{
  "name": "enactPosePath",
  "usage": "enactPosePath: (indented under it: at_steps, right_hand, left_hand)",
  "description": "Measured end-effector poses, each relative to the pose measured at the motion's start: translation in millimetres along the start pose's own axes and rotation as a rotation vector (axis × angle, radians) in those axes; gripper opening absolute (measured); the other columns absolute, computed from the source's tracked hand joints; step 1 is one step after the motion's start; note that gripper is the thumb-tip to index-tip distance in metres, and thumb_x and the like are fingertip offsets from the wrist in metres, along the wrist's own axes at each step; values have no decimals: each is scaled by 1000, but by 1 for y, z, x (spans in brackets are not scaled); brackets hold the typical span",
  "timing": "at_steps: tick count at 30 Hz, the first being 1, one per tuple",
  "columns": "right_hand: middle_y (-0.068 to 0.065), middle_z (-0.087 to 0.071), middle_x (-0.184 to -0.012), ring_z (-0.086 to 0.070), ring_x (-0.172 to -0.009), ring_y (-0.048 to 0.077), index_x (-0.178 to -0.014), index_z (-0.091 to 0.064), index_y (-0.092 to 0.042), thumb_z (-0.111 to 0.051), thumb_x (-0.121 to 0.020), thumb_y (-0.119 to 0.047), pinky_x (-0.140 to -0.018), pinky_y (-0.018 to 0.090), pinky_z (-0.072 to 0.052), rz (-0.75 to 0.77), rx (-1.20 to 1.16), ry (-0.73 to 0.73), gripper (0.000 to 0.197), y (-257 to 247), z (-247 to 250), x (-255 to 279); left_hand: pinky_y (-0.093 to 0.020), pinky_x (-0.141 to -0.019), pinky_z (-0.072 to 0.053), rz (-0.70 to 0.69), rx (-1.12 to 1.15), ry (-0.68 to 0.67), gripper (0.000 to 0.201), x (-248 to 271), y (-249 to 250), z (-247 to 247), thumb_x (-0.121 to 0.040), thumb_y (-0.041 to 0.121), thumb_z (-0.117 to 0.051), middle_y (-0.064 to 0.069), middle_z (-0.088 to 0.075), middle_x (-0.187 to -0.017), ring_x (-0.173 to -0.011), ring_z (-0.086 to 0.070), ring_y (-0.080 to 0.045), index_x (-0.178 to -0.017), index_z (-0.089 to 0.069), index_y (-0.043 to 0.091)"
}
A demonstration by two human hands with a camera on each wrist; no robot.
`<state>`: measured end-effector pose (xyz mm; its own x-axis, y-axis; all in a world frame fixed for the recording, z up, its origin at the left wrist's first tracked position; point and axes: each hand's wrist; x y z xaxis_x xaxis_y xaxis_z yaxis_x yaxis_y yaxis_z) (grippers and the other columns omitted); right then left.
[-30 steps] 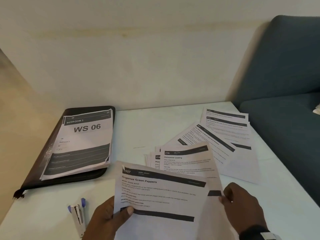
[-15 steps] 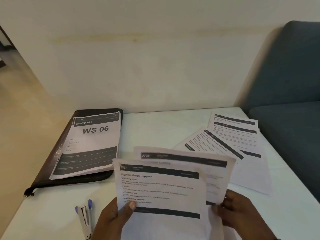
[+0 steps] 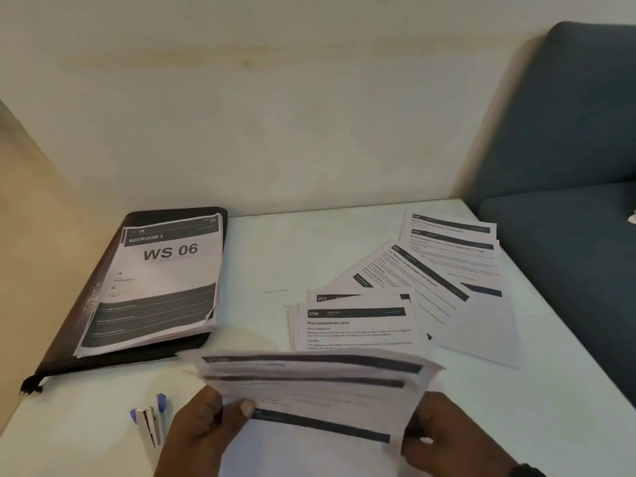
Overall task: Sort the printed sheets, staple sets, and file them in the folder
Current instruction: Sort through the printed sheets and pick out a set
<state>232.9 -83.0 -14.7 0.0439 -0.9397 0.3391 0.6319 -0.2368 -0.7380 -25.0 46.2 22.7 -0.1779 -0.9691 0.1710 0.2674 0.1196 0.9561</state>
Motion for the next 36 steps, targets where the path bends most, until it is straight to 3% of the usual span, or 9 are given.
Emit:
enactPosePath:
  at_steps: [5, 11, 14, 17, 20, 24, 30, 34, 36]
  right_hand:
    - [-14, -65, -78, -58, -72, 3, -90, -62, -30, -64, -84, -20, -69, 17, -45, -343, -54, 513, 12, -13, 56, -27]
    - [-1, -41, -101, -50, -107, 29, -104, -34, -20, -55, -78, -54, -78, 31, -35, -585, 179, 325, 48, -11, 46, -29]
    - [-2, -50, -105, -54, -106, 24, -99, -36, -21, -62, -77, -58, -82, 31, -41, -623, 214, 325, 51, -3, 47, -33]
    - [-7, -64, -103, -58, -94, 17, -97, -53, -27, -65, -82, -45, -83, 30, -47, -606, 203, 453, 27, 13, 51, -34]
    - [-9, -66, -100, -57, -88, 17, -97, -61, -28, -59, -88, -35, -80, 29, -47, -579, 176, 523, 12, 21, 57, -28]
    - [-7, -68, -97, -62, -93, 21, -97, -63, -28, -59, -90, -28, -87, 40, -52, -510, 55, 652, 7, 27, 58, -31]
    - [-13, -74, -85, -67, -86, 14, -84, -72, -34, -68, -86, -10, -83, 37, -53, -261, -252, 592, 24, 9, 60, -34]
    - [1, -77, -91, -73, -86, 15, -91, -80, -24, -68, -82, 6, -67, 20, -52, -84, -565, 275, 34, -18, 55, -31]
    - [0, -77, -97, -72, -93, 15, -94, -79, -26, -69, -82, 7, -76, 21, -54, 12, -506, 149, 37, -25, 52, -31]
  left_hand:
    - [13, -86, -21, -27, -7, -63, 33, -2, -3, 2, -82, -9, -62, 25, -72, -80, -83, -61, 19, -102, -62, 17]
    - [15, -70, -23, -40, 11, -46, 25, 2, 7, -7, -77, -7, -65, 26, -64, -55, -70, -55, 27, -91, -63, 12]
    - [-2, -78, -43, -78, 204, -275, 10, -12, -4, 1, -85, 2, -65, 1, -73, -72, -85, -68, -13, -76, -69, 6]
    - [-46, -101, -41, -166, 399, -98, 63, -16, -8, 10, -92, 37, -40, -45, -53, -112, -111, -51, -48, -108, -53, -22]
    - [-12, -73, -50, -254, -30, -270, 18, -16, -24, 7, -89, 5, -60, -9, -73, -77, -78, -68, -17, -75, -71, 6]
    - [-2, -72, -46, -37, 122, -125, 37, -9, -24, 3, -78, -8, -67, 10, -75, -96, -91, -68, 0, -102, -67, 21]
    - [-3, -72, -43, -75, 119, -36, 64, -13, -30, 1, -49, 75, -75, 4, -73, -80, -79, -64, 0, -82, -75, 21]
    - [10, -85, -28, 40, 212, 3, 22, -15, -21, -4, -88, 17, -59, 25, -72, -88, -103, -61, 1, -99, -65, 34]
    - [13, -86, -22, 18, 327, 1, 27, -15, -18, -1, -80, 23, -74, 24, -73, -89, -97, -61, 13, -104, -62, 29]
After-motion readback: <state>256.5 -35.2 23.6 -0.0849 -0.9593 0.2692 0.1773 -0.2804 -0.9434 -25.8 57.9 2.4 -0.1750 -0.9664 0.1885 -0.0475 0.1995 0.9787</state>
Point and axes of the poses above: each hand's wrist, its own x-axis away from the middle knuckle, its own z-axis out of the back of the hand, y = z × x
